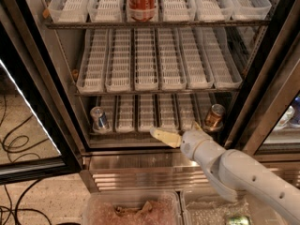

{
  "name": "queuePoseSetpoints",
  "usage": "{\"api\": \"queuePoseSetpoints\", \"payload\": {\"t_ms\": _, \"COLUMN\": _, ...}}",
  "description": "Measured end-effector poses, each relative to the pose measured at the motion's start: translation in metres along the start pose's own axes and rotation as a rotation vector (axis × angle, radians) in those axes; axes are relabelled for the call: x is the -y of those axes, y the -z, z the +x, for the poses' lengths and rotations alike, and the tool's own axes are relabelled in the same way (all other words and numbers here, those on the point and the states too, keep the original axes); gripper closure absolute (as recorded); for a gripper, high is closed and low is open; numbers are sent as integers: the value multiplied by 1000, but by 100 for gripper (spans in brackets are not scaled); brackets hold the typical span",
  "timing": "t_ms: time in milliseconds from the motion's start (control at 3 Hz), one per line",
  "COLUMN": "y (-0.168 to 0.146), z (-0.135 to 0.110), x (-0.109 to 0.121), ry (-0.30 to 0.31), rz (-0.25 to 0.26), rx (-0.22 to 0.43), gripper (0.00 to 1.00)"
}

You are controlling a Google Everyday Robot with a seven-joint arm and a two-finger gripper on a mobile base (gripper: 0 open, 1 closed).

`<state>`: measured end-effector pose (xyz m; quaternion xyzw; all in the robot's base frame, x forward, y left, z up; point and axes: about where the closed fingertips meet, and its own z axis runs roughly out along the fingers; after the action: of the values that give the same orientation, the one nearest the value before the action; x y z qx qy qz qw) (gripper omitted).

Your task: Pick redbull can from bottom shelf of fridge

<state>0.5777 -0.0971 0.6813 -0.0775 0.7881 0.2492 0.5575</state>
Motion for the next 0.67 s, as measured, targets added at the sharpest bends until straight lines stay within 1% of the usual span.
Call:
{"api": "queuePoseSetpoints", "payload": {"t_ms": 333, "y": -3, "z": 2, "x": 18, "ry": -21, "rz": 68, "rx": 13, "gripper": 0}}
{"api": "queuePoseSetpoints", "payload": {"t_ms": 667, "y": -3, "z": 2, "x": 18, "ry": -21, "rz": 68, "rx": 13, "gripper": 0}}
